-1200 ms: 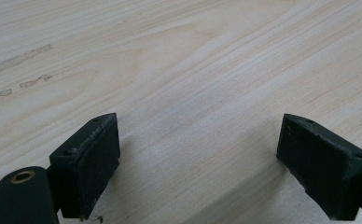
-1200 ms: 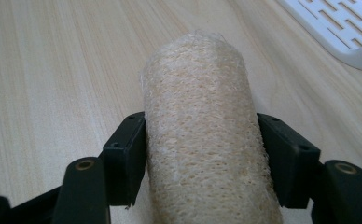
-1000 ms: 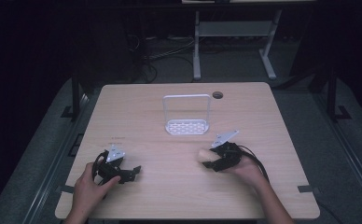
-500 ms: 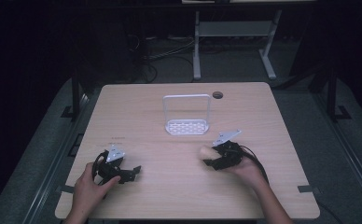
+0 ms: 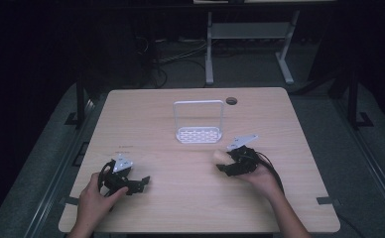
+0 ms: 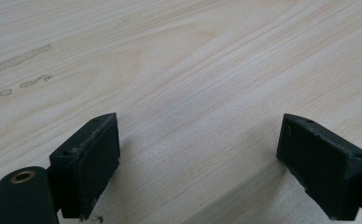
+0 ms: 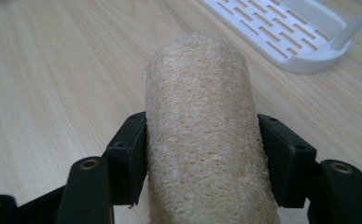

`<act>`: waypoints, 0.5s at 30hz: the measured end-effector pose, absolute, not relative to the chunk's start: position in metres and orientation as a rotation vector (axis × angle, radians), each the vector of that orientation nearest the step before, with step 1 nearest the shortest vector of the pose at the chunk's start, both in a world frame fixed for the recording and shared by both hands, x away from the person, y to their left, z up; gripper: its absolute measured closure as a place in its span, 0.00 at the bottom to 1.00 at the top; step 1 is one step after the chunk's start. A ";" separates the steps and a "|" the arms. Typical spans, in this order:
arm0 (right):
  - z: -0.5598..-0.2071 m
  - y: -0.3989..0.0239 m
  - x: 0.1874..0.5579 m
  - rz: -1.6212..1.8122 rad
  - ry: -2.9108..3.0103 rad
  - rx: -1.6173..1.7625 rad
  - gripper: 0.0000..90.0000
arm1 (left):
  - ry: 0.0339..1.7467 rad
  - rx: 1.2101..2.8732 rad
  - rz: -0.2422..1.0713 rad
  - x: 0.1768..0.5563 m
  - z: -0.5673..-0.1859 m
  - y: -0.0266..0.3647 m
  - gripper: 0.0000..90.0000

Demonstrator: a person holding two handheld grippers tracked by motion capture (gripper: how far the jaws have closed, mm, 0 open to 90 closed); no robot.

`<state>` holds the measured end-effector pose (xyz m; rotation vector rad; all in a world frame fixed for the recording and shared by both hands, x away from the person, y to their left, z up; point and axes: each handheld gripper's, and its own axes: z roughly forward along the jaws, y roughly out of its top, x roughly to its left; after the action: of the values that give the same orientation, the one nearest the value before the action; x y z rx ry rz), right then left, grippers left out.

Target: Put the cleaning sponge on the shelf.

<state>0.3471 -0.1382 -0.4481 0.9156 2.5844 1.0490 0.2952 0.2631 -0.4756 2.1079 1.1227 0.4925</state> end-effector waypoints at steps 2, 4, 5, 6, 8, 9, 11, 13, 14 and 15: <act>-0.446 -0.138 0.348 1.057 2.575 0.922 0.43 | 1.124 2.107 0.492 0.295 -0.476 0.263 0.14; -0.445 -0.138 0.349 1.061 2.566 0.936 0.43 | 1.123 2.108 0.492 0.295 -0.476 0.263 0.14; -0.444 -0.138 0.350 1.065 2.561 0.941 0.43 | 1.123 2.108 0.492 0.295 -0.476 0.263 0.14; -0.443 -0.138 0.350 1.063 2.561 0.945 0.43 | 1.123 2.107 0.492 0.295 -0.476 0.263 0.14; -0.442 -0.138 0.352 1.063 2.554 0.952 0.43 | 1.122 2.109 0.492 0.295 -0.476 0.263 0.14; -0.442 -0.138 0.352 1.063 2.551 0.953 0.43 | 1.124 2.107 0.492 0.295 -0.476 0.263 0.14; -0.441 -0.138 0.353 1.065 2.546 0.962 0.43 | 1.123 2.108 0.492 0.295 -0.476 0.263 0.14; -0.440 -0.138 0.355 1.071 2.538 0.967 0.43 | 1.122 2.109 0.492 0.295 -0.476 0.263 0.14; -0.440 -0.138 0.355 1.074 2.535 0.975 0.43 | 1.123 2.108 0.492 0.295 -0.476 0.263 0.14; -0.439 -0.138 0.356 1.076 2.530 0.976 0.43 | 1.123 2.107 0.492 0.295 -0.476 0.263 0.14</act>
<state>0.3562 -0.1380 -0.4393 0.9760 2.5301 1.0759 0.2951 0.2631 -0.4756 2.1073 1.1235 0.4923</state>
